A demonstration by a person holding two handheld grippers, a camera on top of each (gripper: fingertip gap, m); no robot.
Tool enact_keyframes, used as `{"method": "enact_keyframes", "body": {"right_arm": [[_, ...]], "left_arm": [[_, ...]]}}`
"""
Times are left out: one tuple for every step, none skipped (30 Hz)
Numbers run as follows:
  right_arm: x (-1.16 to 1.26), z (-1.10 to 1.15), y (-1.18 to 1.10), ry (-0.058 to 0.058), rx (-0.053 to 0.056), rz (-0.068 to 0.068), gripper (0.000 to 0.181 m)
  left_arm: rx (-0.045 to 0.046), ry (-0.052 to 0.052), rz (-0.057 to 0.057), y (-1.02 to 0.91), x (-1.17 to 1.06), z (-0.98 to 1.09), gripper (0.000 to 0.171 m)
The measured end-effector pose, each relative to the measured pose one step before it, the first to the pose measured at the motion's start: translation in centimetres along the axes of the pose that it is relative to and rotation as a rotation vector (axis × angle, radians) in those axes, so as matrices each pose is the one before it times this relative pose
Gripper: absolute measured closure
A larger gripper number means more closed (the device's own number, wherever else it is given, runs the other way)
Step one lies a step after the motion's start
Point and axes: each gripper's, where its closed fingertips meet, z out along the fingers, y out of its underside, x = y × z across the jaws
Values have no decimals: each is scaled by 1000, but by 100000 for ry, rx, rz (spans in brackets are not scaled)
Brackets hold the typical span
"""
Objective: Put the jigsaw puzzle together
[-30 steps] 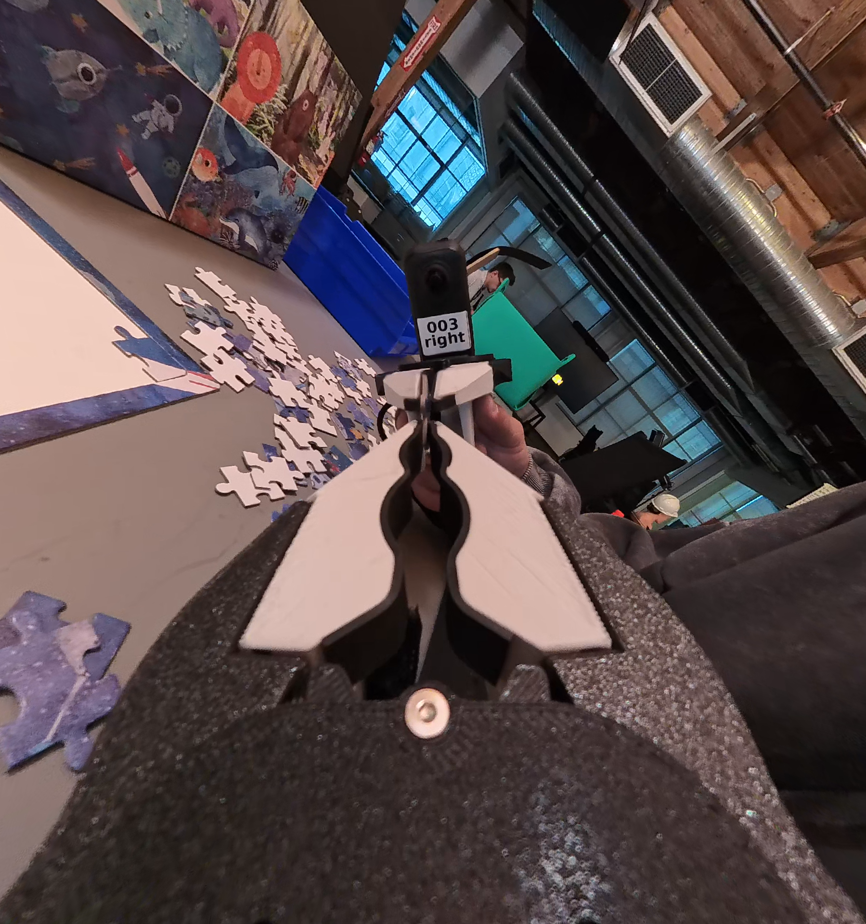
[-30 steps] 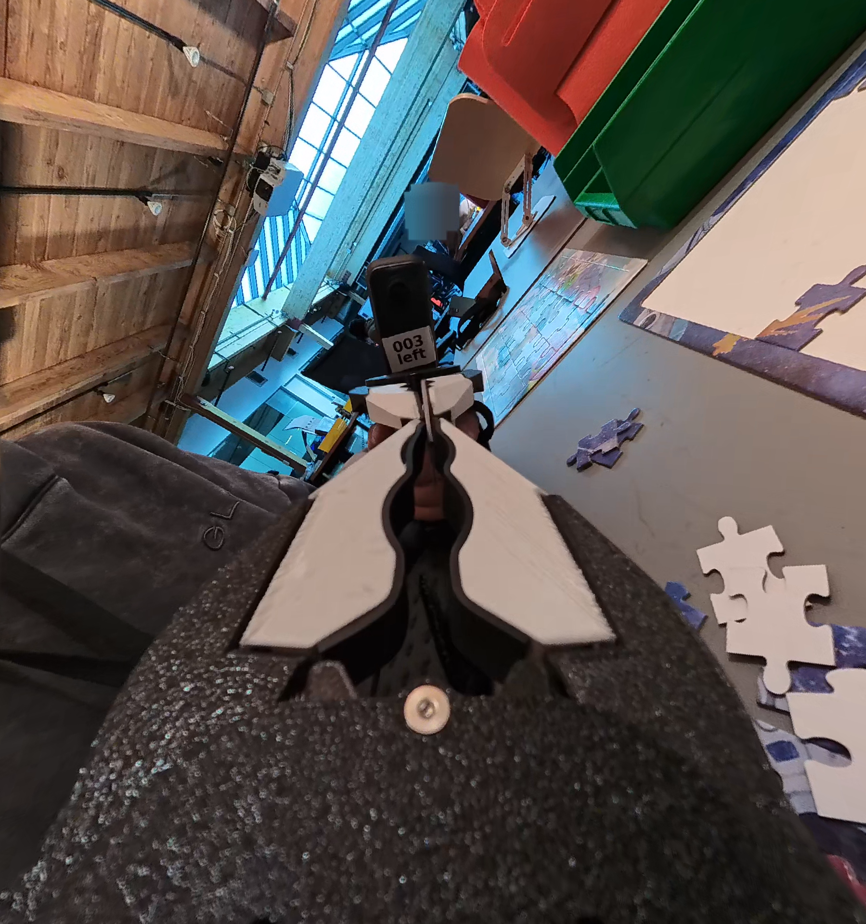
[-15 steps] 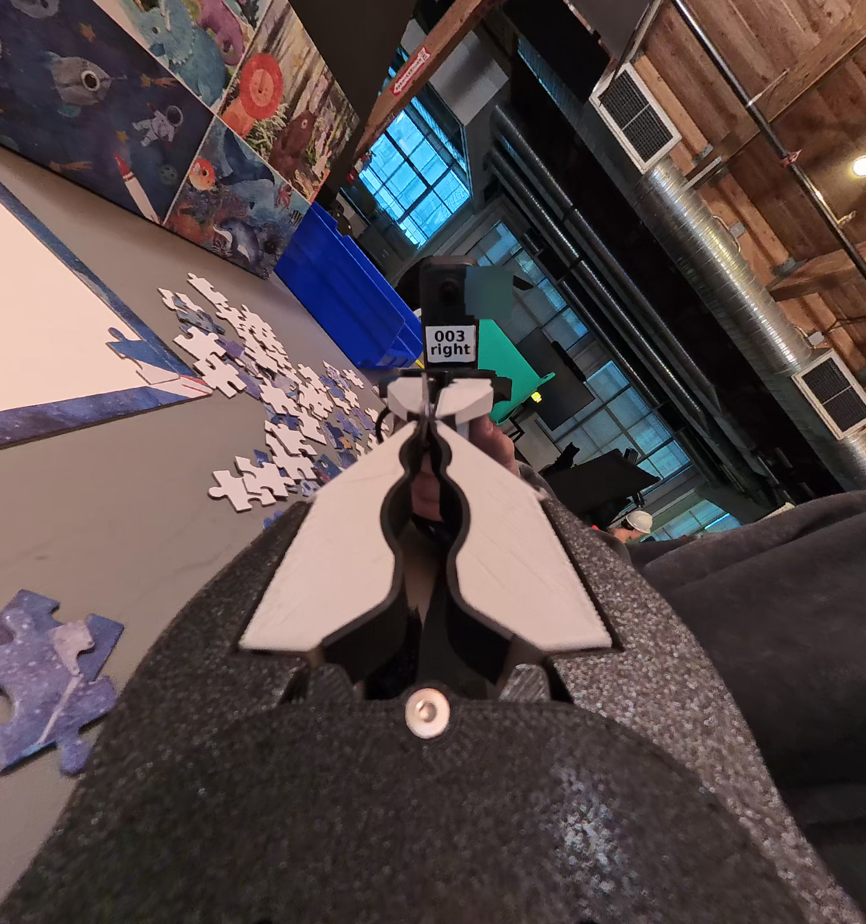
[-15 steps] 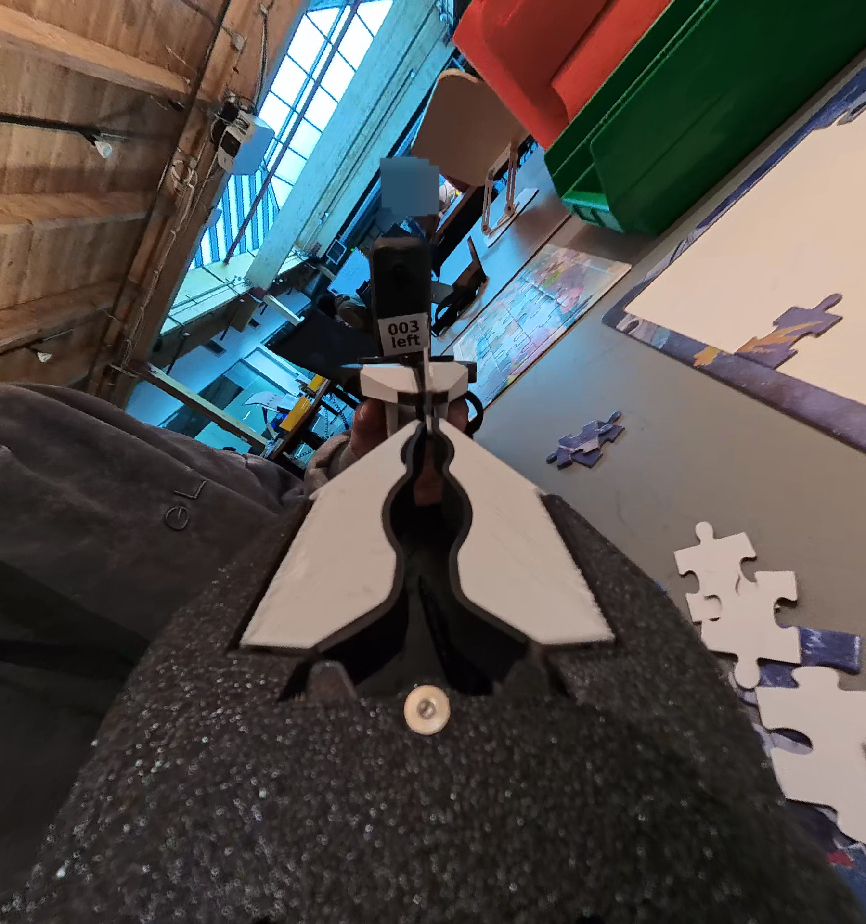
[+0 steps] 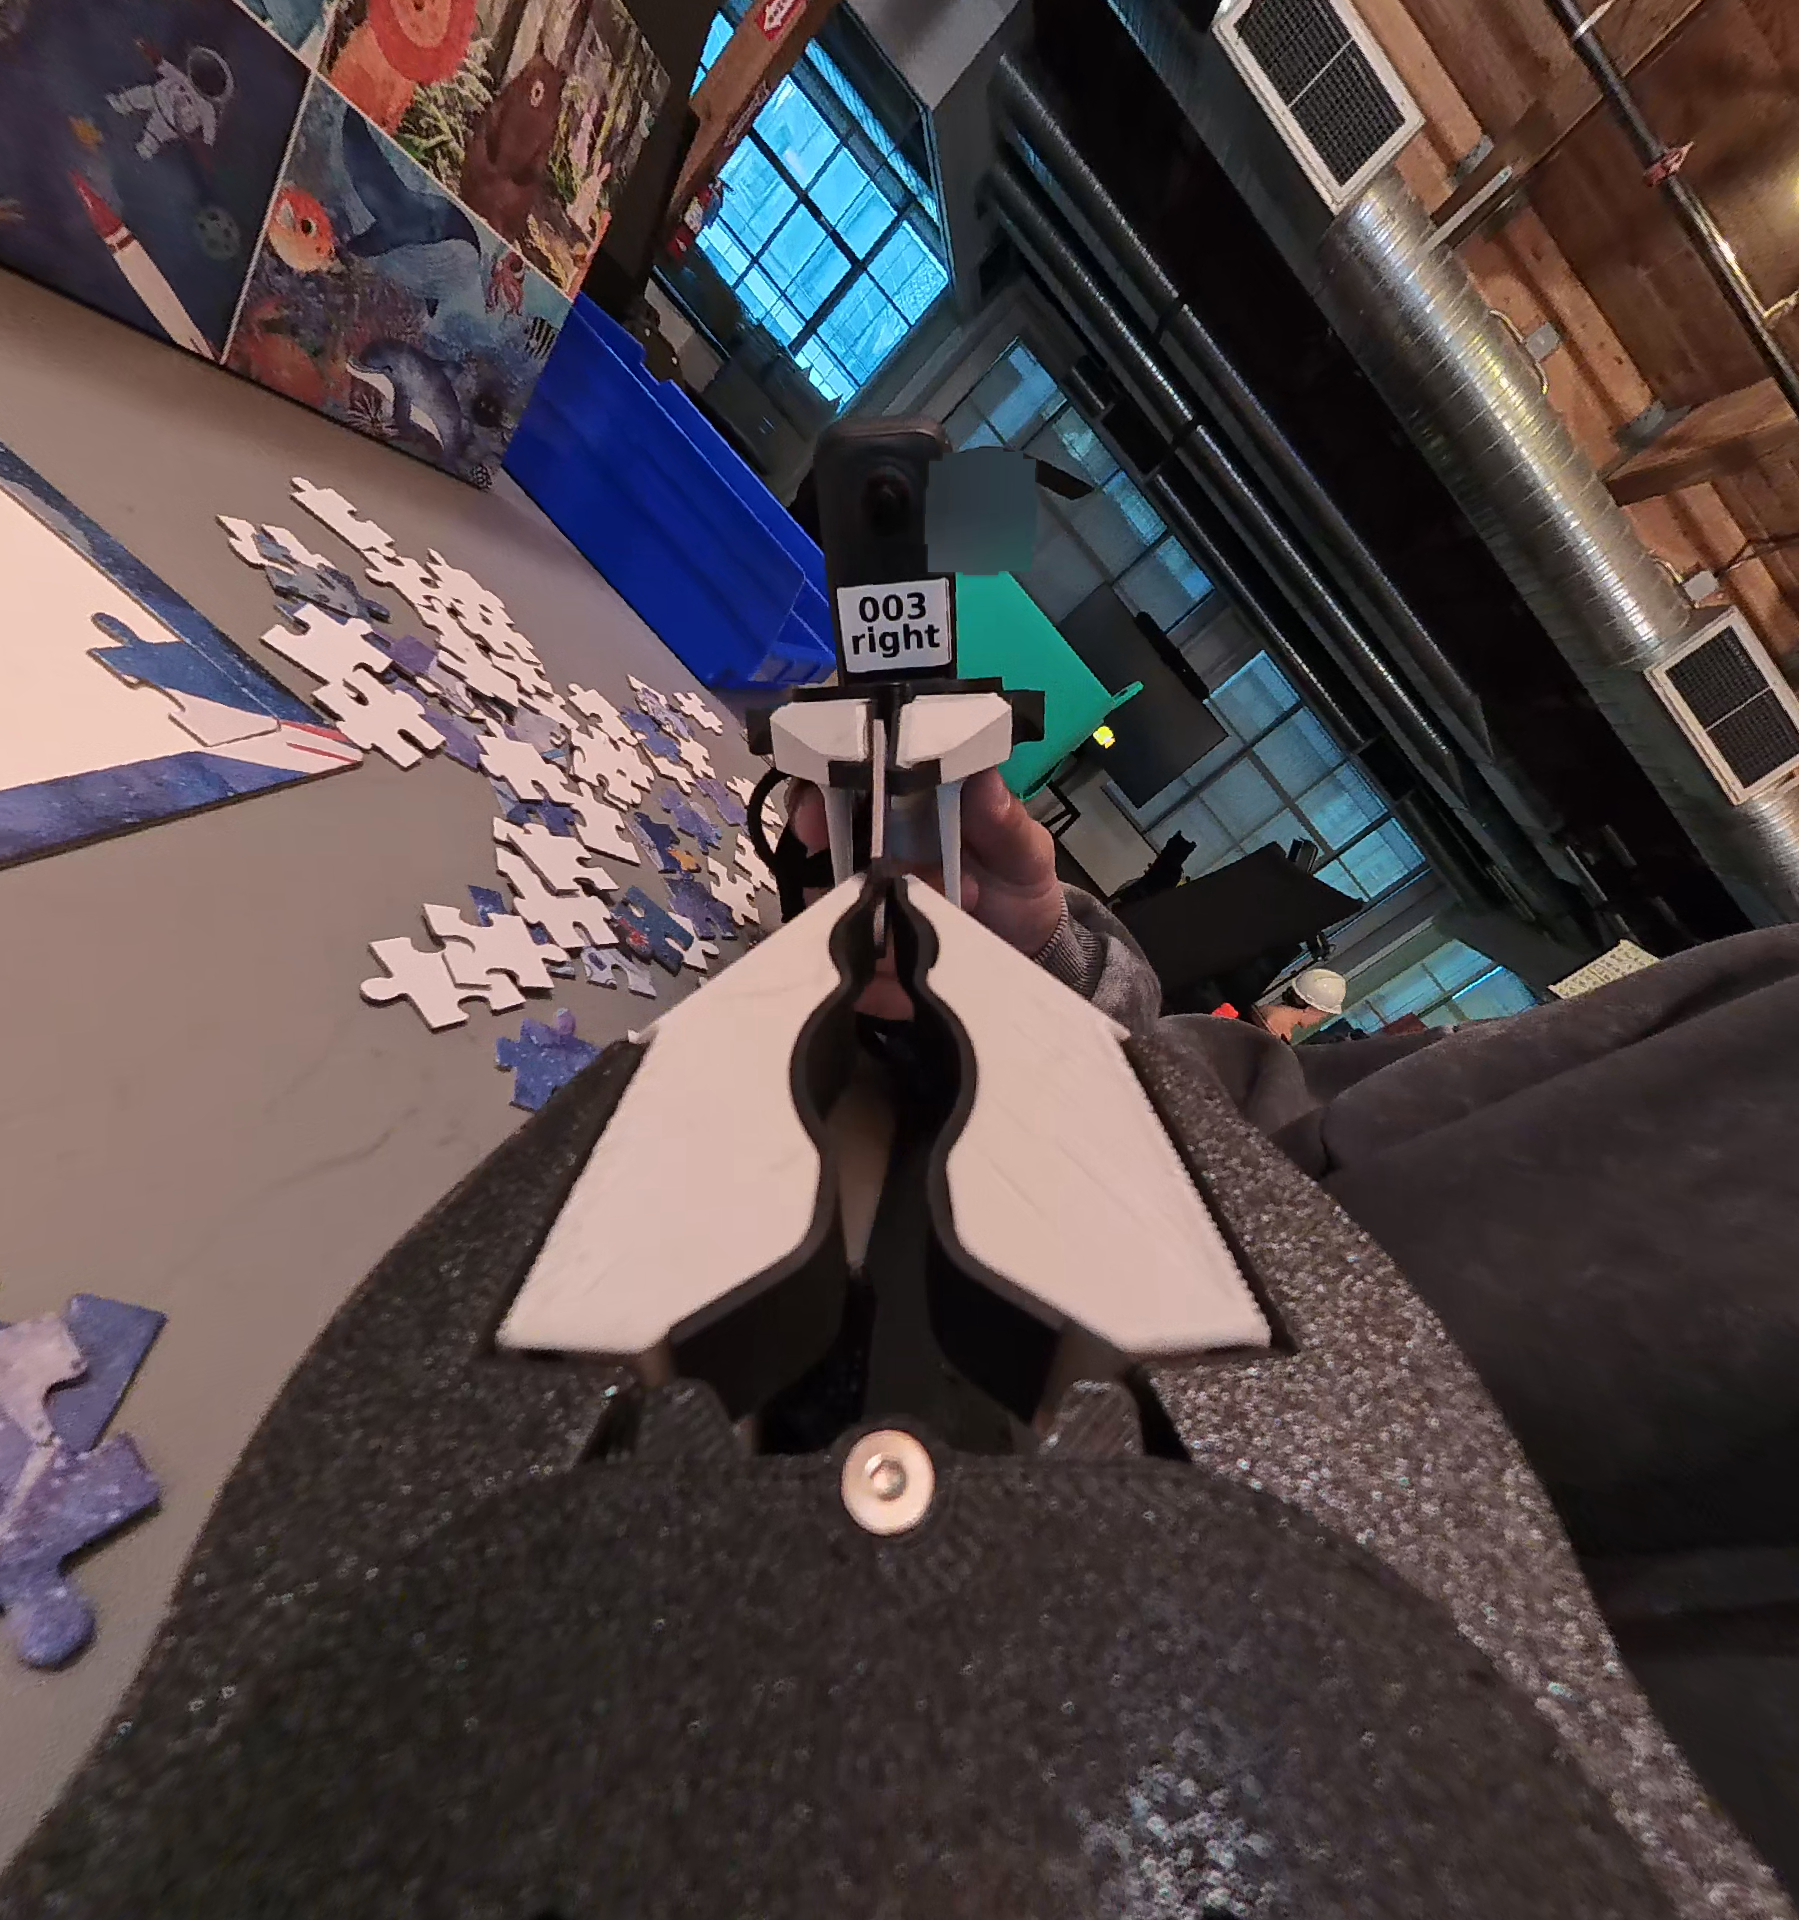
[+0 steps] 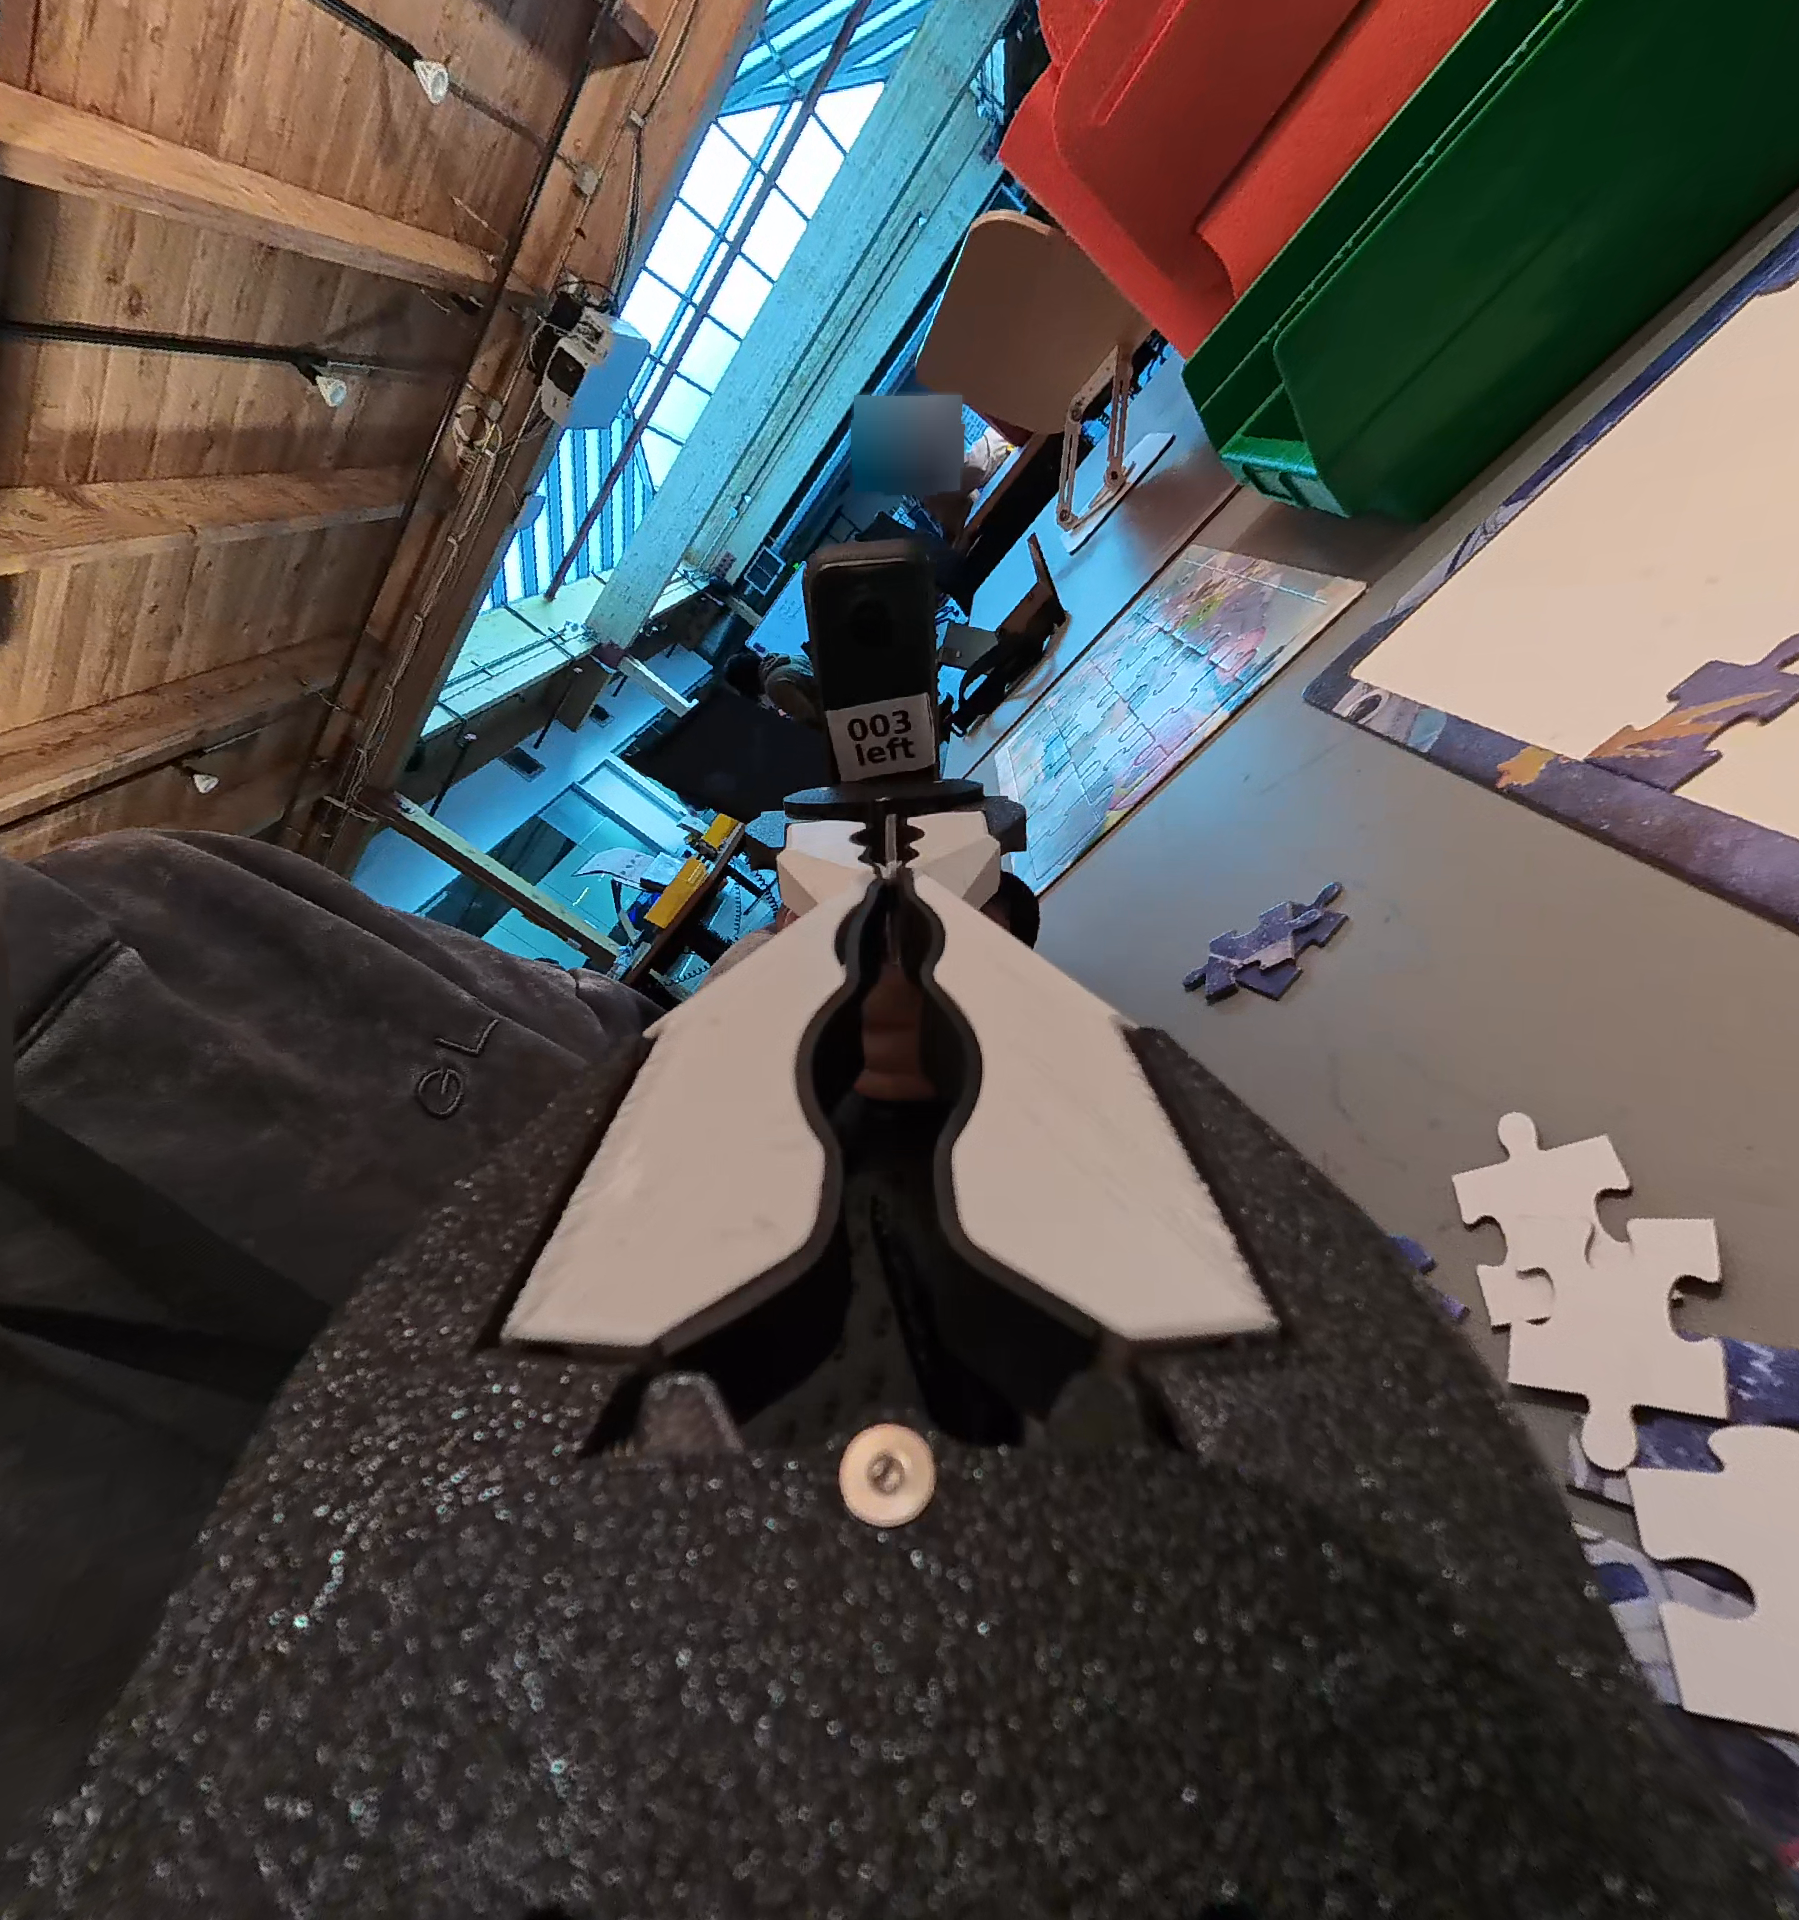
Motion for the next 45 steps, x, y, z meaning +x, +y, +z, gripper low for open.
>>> {"method": "enact_keyframes", "body": {"right_arm": [[18,-3,10,17,12,193,179],[14,16,35,-86,-126,215,179],[11,14,30,-19,-187,172,179],[22,22,57,133,-265,-34,180],[39,19,54,302,-332,-157,179],[32,28,55,261,-346,-136,179],[20,10,19,92,-143,-57,180],[-3,6,7,-13,-53,40,179],[11,-1,-7,35,-1,5,180],[14,-21,-20,143,110,-82,179],[28,-25,-33,229,200,-123,180],[45,-43,-55,392,221,-202,180],[63,-99,-135,652,678,-422,180],[45,-153,-229,464,1240,-298,179],[29,-194,-292,212,1593,40,180],[68,-208,-259,244,1445,293,178],[141,-207,-259,689,1459,252,178],[143,-179,-184,621,1150,330,180],[52,-107,-106,-56,595,452,180],[-49,-16,-21,-541,147,507,180],[-42,66,78,-465,-409,339,180],[-16,97,142,-82,-755,-62,180],[-30,125,152,-66,-846,-286,180],[-78,107,131,-267,-706,-254,180],[-55,75,72,-223,-415,-189,180],[15,30,29,82,-146,-76,180],[63,-20,-19,319,171,0,180],[19,-34,-9,-72,24,342,180],[-20,-8,-5,-288,103,309,178],[-26,7,-19,-207,127,157,180],[7,7,4,117,85,-47,178],[15,2,4,119,27,-69,180],[9,7,1,-11,-20,62,180],[2,7,11,-18,-35,61,180],[49,1,-3,246,53,95,180],[129,-3,-15,748,139,-54,179],[106,1,-26,526,210,33,179],[44,-94,-237,24,1344,416,174],[95,-197,-420,88,2295,1171,164],[56,-261,-453,-478,2455,1515,160],[102,-266,-361,-258,1969,1449,160],[175,-214,-182,449,1049,722,162],[259,-74,32,1325,-209,18,163],[220,85,262,1526,-1426,-668,164],[81,266,455,1013,-2448,-1037,164]], "left_arm": [[-228,-186,56,43,-24,22,170],[-517,-226,228,99,-4,54,171],[-695,-381,392,129,-21,89,171],[-809,-575,532,160,-30,114,171],[-912,-604,589,182,-28,112,170],[-972,-438,560,172,-17,105,170],[-698,-312,453,114,-7,79,170],[-267,-133,214,52,-6,45,170],[59,-5,-48,-13,-1,-15,170],[253,56,-270,-47,-27,-31,171],[361,6,-362,-58,-36,-34,170],[384,-142,-321,-71,-55,-41,170],[527,-443,-227,-89,-87,-56,170],[864,-793,-133,-151,-141,-93,169],[1481,-1062,41,-276,-168,-141,167],[2065,-1302,129,-382,-198,-204,163],[2531,-1248,91,-474,-195,-240,160],[2703,-671,-72,-504,-129,-253,159],[2134,-111,-466,-390,-71,-214,159],[941,251,-927,-181,-54,-129,159],[-73,358,-1041,8,-56,-23,159],[-493,217,-525,86,-21,47,159],[-436,61,421,75,51,56,159],[-433,42,1022,72,100,55,160],[-884,501,1033,167,177,73,164],[-1226,647,861,200,166,86,170],[-732,-161,653,126,42,75,170],[-378,-61,451,68,27,38,170],[-416,524,10,70,80,30,170],[-560,511,-242,98,61,25,171],[-601,318,-232,120,33,50,170],[-706,128,-122,136,14,49,171],[-663,-23,61,122,0,50,171],[-653,-66,196,95,18,39,171],[-157,-739,205,6,-92,9,170],[410,-372,-164,-71,-80,-43,171],[353,360,-873,-74,-36,-71,170],[1031,-52,-1065,-196,-128,-134,171],[1618,-500,-1033,-293,-197,-175,171],[1503,93,-1256,-276,-132,-197,171],[1281,351,-1385,-240,-93,-149,171],[1262,-92,-1016,-226,-124,-136,171],[1046,150,-585,-185,-45,-108,171],[825,679,-349,-141,75,-77,171],[784,361,-76,-138,60,-56,171]]}}
